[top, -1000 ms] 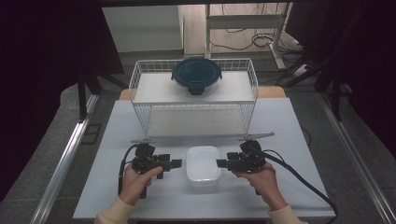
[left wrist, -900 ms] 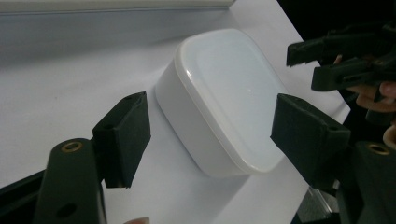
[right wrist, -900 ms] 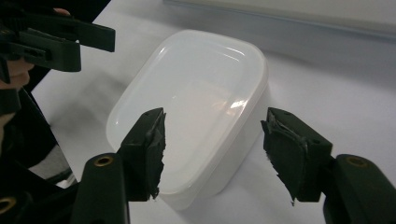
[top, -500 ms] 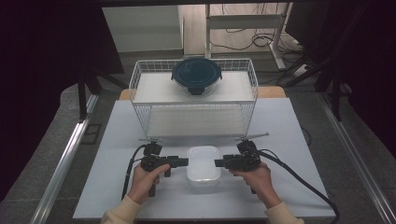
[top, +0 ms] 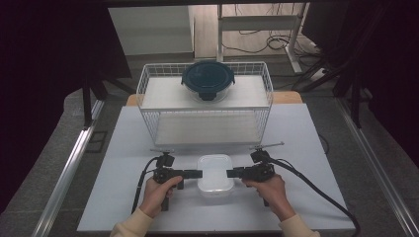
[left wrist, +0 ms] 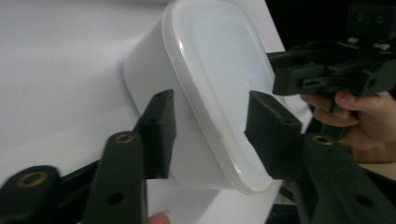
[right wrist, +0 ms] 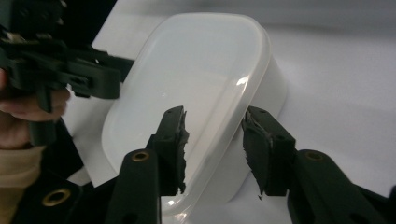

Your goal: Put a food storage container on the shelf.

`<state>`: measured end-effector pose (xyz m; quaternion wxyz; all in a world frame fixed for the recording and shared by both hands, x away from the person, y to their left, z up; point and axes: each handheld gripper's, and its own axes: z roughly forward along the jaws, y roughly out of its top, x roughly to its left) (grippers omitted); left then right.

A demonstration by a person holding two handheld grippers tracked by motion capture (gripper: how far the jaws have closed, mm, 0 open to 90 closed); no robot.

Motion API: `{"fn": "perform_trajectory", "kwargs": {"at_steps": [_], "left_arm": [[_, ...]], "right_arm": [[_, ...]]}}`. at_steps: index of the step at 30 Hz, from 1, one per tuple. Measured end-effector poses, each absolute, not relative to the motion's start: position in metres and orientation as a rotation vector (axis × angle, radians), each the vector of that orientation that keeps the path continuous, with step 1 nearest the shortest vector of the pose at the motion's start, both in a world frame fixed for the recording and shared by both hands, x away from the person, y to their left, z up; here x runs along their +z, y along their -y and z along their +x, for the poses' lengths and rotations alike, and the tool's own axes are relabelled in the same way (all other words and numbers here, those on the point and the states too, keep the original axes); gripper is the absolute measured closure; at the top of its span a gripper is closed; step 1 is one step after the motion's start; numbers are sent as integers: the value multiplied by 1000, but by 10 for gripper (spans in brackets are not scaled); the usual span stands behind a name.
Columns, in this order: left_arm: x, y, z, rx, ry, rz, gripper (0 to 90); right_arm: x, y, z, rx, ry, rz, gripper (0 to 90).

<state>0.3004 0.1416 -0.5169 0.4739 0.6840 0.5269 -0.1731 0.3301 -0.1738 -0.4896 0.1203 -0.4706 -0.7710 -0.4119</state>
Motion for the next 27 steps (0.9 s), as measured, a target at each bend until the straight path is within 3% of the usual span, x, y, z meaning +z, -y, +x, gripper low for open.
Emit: {"fn": "perform_trajectory", "kwargs": {"at_steps": [6, 11, 27], "left_arm": [[-511, -144, 297, -402, -1292, 1647, 700], [-503, -148, 291, -388, -1260, 1619, 793], [-479, -151, 280, -291, -1190, 1647, 798]], "right_arm": [[-490, 179, 329, -1204, 2182, -1386, 675], [-478, 186, 323, -1283, 2169, -1367, 792], [-461, 186, 313, -1386, 2206, -1294, 806]]}}
